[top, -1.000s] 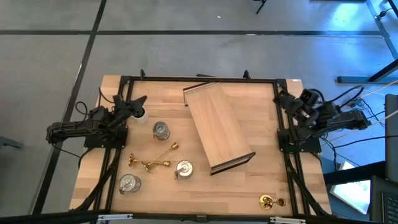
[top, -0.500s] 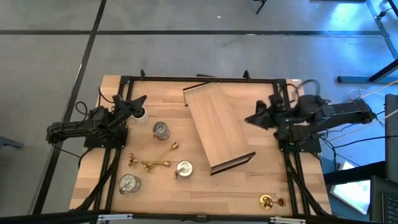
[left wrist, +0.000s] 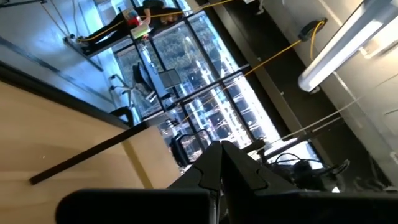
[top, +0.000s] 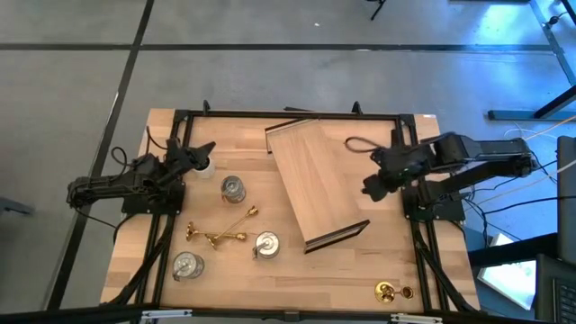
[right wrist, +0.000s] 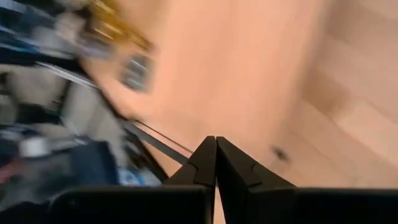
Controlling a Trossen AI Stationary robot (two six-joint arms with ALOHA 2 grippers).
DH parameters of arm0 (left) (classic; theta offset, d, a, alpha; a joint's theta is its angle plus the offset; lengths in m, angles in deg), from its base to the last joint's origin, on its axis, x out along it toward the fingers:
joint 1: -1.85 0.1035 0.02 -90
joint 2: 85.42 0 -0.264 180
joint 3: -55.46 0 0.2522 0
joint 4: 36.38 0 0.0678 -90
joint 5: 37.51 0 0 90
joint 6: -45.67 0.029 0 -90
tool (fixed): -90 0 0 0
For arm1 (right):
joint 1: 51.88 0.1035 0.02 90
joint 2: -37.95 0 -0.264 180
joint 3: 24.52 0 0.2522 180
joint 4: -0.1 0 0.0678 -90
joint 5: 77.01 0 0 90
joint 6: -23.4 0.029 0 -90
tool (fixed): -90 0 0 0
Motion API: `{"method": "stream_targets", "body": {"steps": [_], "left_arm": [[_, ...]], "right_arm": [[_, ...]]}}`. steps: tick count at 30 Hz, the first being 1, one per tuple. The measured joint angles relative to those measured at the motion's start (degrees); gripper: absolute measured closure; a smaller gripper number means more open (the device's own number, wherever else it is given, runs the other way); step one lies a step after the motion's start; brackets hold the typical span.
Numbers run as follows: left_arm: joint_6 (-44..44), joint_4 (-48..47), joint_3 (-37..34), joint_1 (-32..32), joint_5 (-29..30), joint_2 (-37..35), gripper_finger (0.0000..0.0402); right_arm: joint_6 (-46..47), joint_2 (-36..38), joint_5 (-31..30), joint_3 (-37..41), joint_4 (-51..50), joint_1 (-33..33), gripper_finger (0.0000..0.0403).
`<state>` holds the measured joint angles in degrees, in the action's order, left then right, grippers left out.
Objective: Pick & Place candle stick holders
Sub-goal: Adjust the shelf
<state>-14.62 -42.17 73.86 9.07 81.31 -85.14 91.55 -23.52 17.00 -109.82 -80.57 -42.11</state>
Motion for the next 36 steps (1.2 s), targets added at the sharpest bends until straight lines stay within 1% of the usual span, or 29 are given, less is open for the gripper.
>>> {"method": "stream_targets", "body": {"steps": [2, 5, 8, 10, 18, 23, 29, 36], "left_arm": [[-0.5, -0.8, 0.0, 0.0, 0.0, 0.0, 0.0398], [-0.5, -1.0, 0.0, 0.0, 0.0, 0.0, 0.0398], [-0.6, -1.0, 0.0, 0.0, 0.0, 0.0, 0.0398], [-0.9, -1.0, 0.0, 0.0, -0.5, 0.0, 0.0398], [-1.5, -1.0, 0.0, 0.0, -1.9, 0.0, 0.0398], [-1.5, -1.0, 0.0, 0.0, -2.0, 0.0, 0.0398], [-1.5, -1.0, 0.0, 0.0, -3.1, 0.0, 0.0398], [-1.5, -0.9, 0.0, 0.0, -3.4, 0.0, 0.0398]], "right_arm": [[1.5, -1.6, 1.9, -0.1, -5.1, -0.3, 0.0391], [3.8, -4.5, 2.0, 0.0, -11.6, -0.4, 0.0391], [4.9, -7.8, 1.8, 0.8, -14.6, -0.4, 0.0391], [5.5, -9.8, 1.0, 1.1, -14.8, -0.4, 0.0391], [8.0, -17.5, -4.6, 1.2, -14.5, -0.4, 0.0391], [7.7, -21.3, -7.0, 1.2, -11.7, -0.4, 0.0391], [5.8, -24.4, -5.9, 1.2, -6.0, -0.4, 0.0391], [5.1, -25.3, -3.7, 1.3, -0.2, -0.4, 0.0391]]}}
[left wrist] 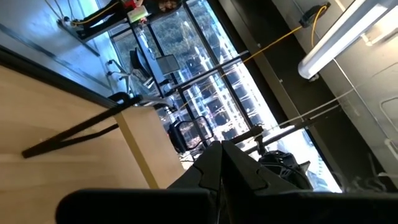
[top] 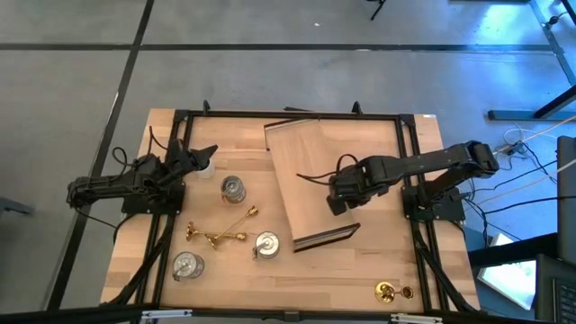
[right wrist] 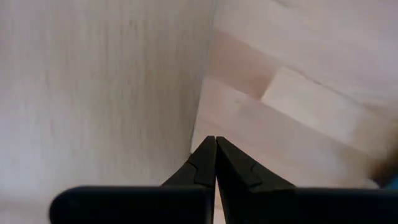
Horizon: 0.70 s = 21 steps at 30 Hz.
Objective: Pick & Place candle stick holders
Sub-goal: Adjust the shelf
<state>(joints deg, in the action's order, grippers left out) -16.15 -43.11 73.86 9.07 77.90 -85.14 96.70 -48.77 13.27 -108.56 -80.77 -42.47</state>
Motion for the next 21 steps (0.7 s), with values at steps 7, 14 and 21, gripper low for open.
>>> {"method": "stream_targets", "body": {"steps": [7, 14, 21], "left_arm": [[-3.1, -3.7, 0.0, 0.6, -0.5, 1.9, 0.0398], [-1.9, 0.8, 0.2, 0.9, -7.2, 13.3, 0.0399], [4.8, 2.2, 10.1, 5.1, -14.7, 31.8, 0.04]], "right_arm": [[0.2, 0.0, 1.9, 0.0, 3.4, 0.2, 0.0391], [0.3, 0.0, 2.7, 0.0, 3.7, 0.9, 0.0391], [0.9, 0.0, 2.8, 0.0, 5.4, 1.6, 0.0391]]}}
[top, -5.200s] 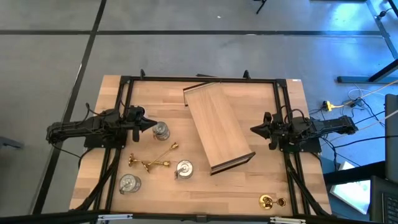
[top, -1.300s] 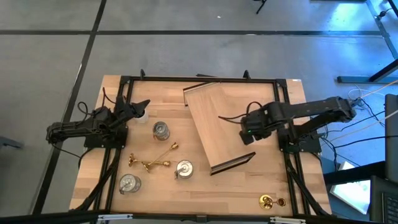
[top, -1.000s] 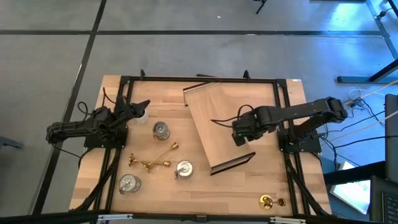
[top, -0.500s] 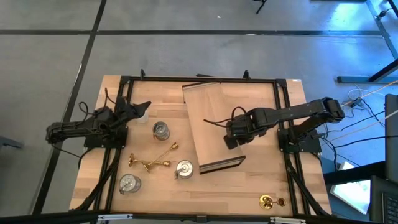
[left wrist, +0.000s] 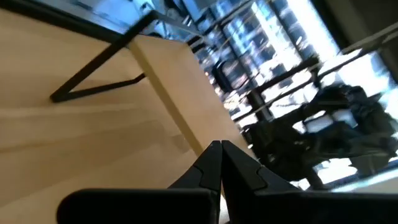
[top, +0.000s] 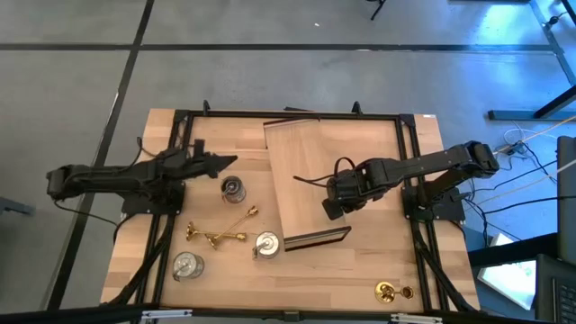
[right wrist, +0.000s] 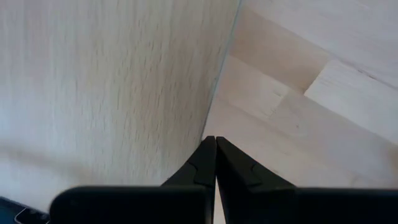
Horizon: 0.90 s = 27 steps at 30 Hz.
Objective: Pick & Place candle stick holders
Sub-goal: Adjust the shelf
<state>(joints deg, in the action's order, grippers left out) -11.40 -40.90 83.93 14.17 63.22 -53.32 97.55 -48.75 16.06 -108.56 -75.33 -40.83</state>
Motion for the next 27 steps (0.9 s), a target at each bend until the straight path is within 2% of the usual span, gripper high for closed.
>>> {"method": "stream_targets", "body": {"steps": [3, 6, 13, 20, 24, 27], "left_arm": [[-0.1, -0.5, 4.9, 5.2, -6.0, 9.2, 0.04], [-2.2, 1.6, 5.9, 11.1, -14.1, 18.2, 0.04], [-3.1, 19.7, 7.1, 19.3, -24.8, 33.7, 0.04], [3.5, 15.1, 18.1, 20.9, -30.5, 44.1, 0.04], [6.9, 8.3, 23.6, 20.9, -31.4, 47.4, 0.04], [8.5, 7.7, 25.5, 21.0, -32.4, 46.4, 0.04]], "right_arm": [[0.0, 0.0, 0.2, 0.0, 0.4, 0.0, 0.0391], [0.0, 0.0, 0.1, 0.0, 0.7, 0.0, 0.0391], [1.7, 0.0, 0.1, 0.0, 1.7, 1.3, 0.0391], [3.2, 0.0, 0.1, 0.0, 4.2, 2.2, 0.0391], [3.4, 0.0, 0.1, 0.0, 4.8, 2.2, 0.0391], [3.4, 0.0, 0.1, 0.0, 5.4, 2.2, 0.0391]]}}
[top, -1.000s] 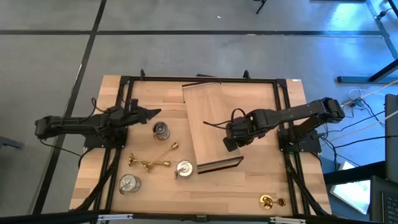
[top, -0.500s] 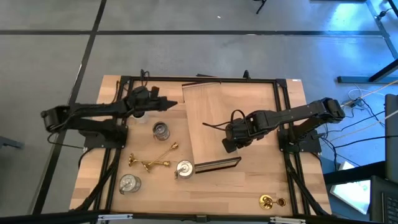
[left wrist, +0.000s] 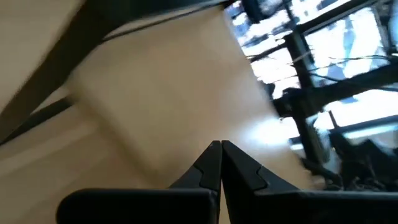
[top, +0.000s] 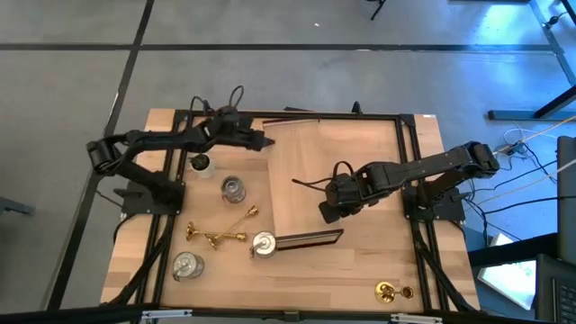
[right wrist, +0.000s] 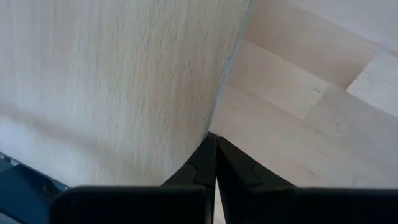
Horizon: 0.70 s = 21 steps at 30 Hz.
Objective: Pick & Place candle stick holders
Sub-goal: Adjust the shelf
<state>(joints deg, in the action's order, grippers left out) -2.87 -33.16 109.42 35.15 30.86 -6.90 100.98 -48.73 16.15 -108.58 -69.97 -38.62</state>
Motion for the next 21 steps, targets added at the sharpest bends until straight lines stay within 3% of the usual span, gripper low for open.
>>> {"method": "stream_targets", "body": {"steps": [3, 10, 21], "left_arm": [[1.4, -1.2, 1.0, 1.1, 0.8, -4.4, 0.04], [7.5, -24.0, 0.8, 6.8, 6.0, -10.9, 0.04], [6.9, -14.7, 0.0, 6.5, 2.0, -1.9, 0.04]], "right_arm": [[0.0, 0.0, -0.1, 0.0, 0.2, 0.0, 0.0391], [0.1, 0.0, -0.3, 0.0, 0.1, 0.0, 0.0391], [0.0, 0.0, -0.6, 0.0, 0.1, 0.0, 0.0391]]}}
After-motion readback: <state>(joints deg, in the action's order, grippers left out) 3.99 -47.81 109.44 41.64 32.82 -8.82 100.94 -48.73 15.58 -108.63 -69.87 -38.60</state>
